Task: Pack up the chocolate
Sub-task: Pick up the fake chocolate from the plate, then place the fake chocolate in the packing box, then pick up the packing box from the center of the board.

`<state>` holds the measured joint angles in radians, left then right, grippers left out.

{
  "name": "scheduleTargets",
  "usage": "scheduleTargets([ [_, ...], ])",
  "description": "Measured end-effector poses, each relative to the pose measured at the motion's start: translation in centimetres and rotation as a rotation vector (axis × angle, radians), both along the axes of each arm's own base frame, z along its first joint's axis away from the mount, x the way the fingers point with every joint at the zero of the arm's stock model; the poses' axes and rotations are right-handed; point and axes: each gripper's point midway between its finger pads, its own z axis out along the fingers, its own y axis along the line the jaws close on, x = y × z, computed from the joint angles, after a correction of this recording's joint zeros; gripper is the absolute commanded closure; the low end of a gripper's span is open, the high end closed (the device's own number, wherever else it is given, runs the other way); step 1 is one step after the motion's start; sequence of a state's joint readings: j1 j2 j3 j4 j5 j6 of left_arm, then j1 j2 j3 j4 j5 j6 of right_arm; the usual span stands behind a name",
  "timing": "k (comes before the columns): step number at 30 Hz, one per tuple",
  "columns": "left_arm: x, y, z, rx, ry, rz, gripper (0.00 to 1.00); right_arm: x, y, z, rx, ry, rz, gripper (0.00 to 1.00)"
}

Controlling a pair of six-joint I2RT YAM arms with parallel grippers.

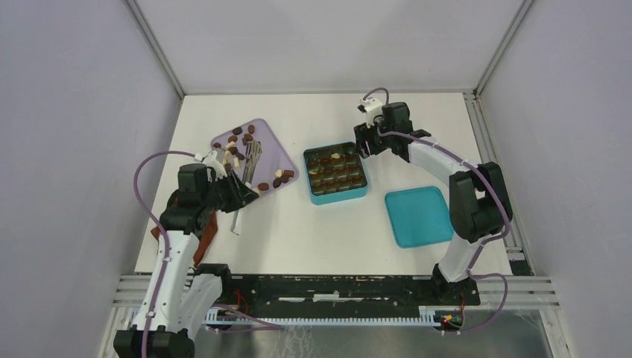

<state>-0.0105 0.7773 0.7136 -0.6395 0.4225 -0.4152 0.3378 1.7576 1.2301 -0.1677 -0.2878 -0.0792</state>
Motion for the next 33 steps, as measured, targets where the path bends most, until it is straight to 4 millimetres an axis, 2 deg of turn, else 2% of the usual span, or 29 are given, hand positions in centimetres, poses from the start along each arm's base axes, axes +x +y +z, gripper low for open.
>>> scheduleTargets([
  [3, -0.2, 0.0, 0.0, -0.002, -0.005, -0.002, 0.98, 1.1, 0.1, -1.0, 0.004, 0.032, -0.048, 0.5],
  [14, -0.8, 0.0, 0.0, -0.003, -0.01, -0.003, 0.98, 4.1, 1.2, -3.4, 0.025, 0.095, -0.117, 0.52],
  [20, -0.9, 0.0, -0.1, -0.003, -0.007, -0.003, 0.98, 4.7, 1.8, -4.8, 0.006, 0.119, -0.139, 0.61],
  [23, -0.9, 0.0, -0.1, -0.002, -0.002, -0.003, 0.98, 4.5, 2.0, -5.5, -0.006, 0.131, -0.148, 0.67],
  [29, -1.2, -0.1, -0.3, -0.005, 0.013, -0.006, 0.98, 4.5, 2.4, -5.5, -0.009, 0.13, -0.16, 0.92],
  [33, -1.5, -0.5, -0.1, -0.02, 0.009, -0.023, 0.98, 4.7, 2.2, -5.4, -0.012, 0.108, -0.171, 0.98],
])
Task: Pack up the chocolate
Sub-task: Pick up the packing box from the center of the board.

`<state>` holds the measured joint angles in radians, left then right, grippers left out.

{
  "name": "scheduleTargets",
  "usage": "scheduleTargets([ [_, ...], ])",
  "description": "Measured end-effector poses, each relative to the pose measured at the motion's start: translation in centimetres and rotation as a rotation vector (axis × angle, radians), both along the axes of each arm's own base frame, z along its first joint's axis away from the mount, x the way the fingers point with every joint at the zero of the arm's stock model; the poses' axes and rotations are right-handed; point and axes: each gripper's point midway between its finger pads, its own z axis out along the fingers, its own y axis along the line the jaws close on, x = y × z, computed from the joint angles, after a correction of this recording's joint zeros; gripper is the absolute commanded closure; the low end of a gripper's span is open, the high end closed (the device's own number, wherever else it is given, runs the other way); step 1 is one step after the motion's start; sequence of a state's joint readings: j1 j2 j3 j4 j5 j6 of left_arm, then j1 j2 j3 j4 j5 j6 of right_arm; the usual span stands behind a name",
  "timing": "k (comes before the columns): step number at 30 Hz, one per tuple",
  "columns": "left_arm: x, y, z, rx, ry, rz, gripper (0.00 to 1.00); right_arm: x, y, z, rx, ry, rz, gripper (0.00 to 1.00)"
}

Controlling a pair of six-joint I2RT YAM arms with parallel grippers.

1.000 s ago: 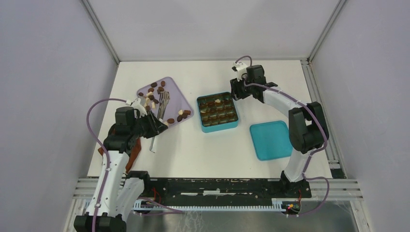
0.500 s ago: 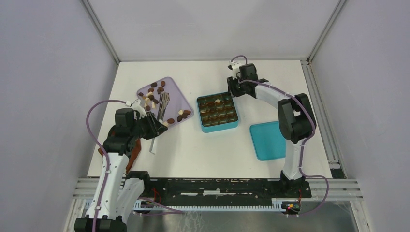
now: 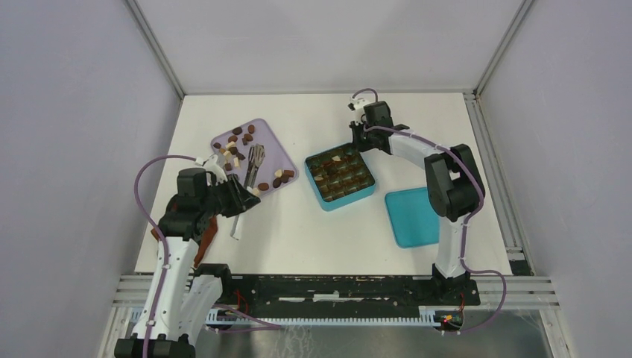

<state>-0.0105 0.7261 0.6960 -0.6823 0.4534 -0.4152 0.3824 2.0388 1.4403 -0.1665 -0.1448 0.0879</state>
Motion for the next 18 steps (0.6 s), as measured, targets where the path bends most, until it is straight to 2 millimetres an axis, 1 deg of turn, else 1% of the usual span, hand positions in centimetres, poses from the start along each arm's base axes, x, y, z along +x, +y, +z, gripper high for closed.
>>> scheduleTargets([
  [3, -0.3, -0.4, 0.4, -0.018, -0.012, -0.021, 0.98, -0.2, -0.2, 0.6, -0.004, -0.012, -0.004, 1.0],
  [4, -0.3, -0.5, 0.6, -0.022, -0.018, -0.026, 0.98, -0.2, -0.2, 1.7, -0.003, -0.035, -0.001, 1.0],
  [5, -0.4, -0.6, 0.7, -0.027, -0.024, -0.031, 0.98, -0.2, -0.3, 1.7, -0.003, -0.037, -0.001, 1.0],
  [6, -0.5, -0.7, 0.9, -0.031, -0.03, -0.037, 0.98, -0.3, -0.2, 2.8, 0.0, -0.063, 0.004, 1.0],
  [9, -0.7, -0.8, 1.2, -0.037, -0.044, -0.044, 0.98, -0.5, -0.3, 6.4, 0.005, -0.154, 0.014, 1.0],
  [12, -0.8, -1.1, 1.5, -0.05, -0.053, -0.061, 0.98, -0.6, 0.4, 11.4, 0.0, -0.291, 0.051, 1.0],
  [14, -0.9, -1.4, 1.7, -0.061, -0.057, -0.074, 0.98, -1.0, 1.4, 14.5, -0.008, -0.387, 0.084, 1.0],
  [16, -1.0, -1.6, 1.9, -0.072, -0.064, -0.088, 0.98, -1.7, 2.3, 16.9, -0.027, -0.464, 0.119, 1.0],
  [18, -1.2, -1.9, 2.2, -0.084, -0.075, -0.104, 0.98, -2.4, 3.0, 18.7, -0.046, -0.521, 0.144, 1.0],
])
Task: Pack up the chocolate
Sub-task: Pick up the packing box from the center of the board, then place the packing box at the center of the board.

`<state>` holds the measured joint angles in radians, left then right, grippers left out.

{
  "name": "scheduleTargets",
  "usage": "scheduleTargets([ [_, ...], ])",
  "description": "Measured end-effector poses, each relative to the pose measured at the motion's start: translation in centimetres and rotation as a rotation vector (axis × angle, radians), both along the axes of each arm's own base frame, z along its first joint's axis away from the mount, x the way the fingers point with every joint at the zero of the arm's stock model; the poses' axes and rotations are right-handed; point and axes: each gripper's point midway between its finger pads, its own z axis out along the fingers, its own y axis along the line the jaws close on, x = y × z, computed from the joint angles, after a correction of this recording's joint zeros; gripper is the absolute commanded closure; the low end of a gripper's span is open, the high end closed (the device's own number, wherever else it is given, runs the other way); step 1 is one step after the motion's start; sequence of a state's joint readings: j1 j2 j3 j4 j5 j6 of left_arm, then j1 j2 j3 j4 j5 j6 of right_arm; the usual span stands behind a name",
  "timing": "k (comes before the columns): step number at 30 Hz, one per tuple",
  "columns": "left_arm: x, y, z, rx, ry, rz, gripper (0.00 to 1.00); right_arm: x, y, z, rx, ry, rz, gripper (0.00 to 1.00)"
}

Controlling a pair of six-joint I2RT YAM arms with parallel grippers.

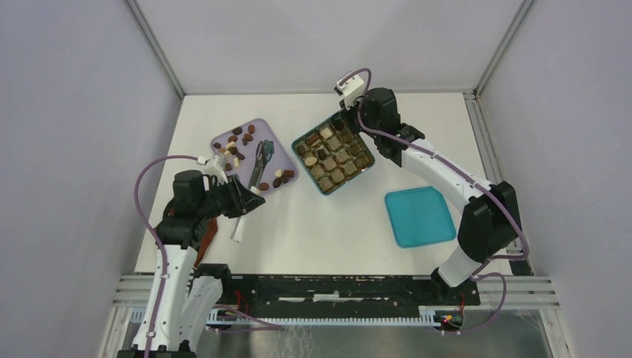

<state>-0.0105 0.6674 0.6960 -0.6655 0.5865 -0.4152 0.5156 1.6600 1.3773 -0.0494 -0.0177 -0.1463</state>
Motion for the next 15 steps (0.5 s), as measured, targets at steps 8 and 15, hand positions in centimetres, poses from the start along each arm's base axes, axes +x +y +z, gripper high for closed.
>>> scheduleTargets([
  [8, -0.5, -1.0, 1.7, -0.044, -0.069, -0.064, 0.98, -1.8, 0.9, 1.9, -0.095, -0.102, 0.031, 1.0],
  [15, -0.9, -1.8, 2.5, -0.079, -0.095, -0.118, 0.98, -2.8, 0.6, -1.9, -0.167, -0.014, 0.044, 1.0],
])
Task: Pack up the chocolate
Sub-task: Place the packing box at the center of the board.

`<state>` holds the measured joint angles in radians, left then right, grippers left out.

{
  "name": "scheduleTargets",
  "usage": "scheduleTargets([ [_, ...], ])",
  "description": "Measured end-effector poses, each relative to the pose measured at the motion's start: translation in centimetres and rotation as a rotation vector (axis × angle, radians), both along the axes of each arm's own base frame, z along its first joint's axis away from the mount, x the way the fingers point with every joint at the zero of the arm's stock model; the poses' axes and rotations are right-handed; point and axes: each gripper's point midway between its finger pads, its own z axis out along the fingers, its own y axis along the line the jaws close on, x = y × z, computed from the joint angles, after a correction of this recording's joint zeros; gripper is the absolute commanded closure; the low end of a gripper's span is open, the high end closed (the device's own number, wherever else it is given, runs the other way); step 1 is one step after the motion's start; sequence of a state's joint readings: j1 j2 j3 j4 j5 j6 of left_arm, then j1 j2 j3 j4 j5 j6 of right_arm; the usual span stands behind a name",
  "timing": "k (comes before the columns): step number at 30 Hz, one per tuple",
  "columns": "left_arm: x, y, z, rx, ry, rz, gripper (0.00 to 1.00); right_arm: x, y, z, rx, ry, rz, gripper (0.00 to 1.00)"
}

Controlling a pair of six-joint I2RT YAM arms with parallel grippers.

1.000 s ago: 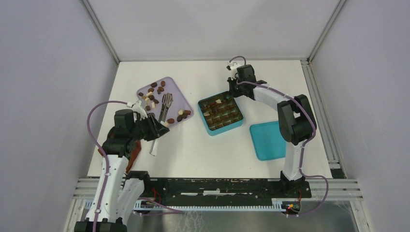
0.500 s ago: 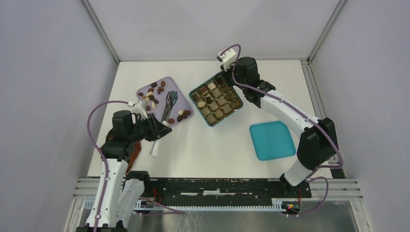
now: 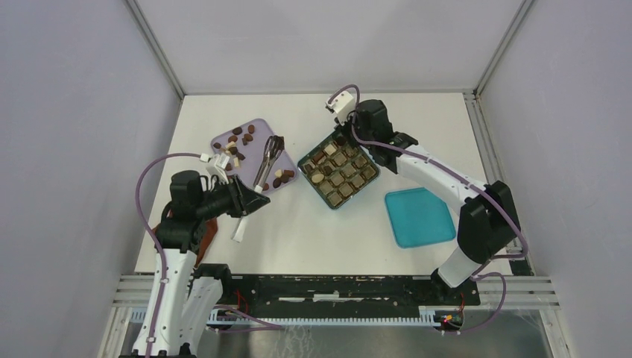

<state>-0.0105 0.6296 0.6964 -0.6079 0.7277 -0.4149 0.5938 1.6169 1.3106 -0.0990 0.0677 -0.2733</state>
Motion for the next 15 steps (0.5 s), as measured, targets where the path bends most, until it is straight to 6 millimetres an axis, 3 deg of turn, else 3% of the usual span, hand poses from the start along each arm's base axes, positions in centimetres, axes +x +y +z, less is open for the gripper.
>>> scheduleTargets([
  [3, -0.1, -0.4, 0.4, -0.018, -0.015, -0.03, 0.98, -0.3, 0.5, -2.8, -0.015, 0.079, 0.018, 1.0],
  [11, 0.2, -1.1, -0.6, -0.037, 0.014, -0.074, 0.98, -2.4, 0.7, -13.5, -0.042, 0.43, 0.089, 1.0],
  [15, 0.0, -2.5, -1.3, -0.034, 0.039, -0.123, 0.98, -2.7, -0.1, -15.8, -0.021, 0.523, 0.092, 0.97],
])
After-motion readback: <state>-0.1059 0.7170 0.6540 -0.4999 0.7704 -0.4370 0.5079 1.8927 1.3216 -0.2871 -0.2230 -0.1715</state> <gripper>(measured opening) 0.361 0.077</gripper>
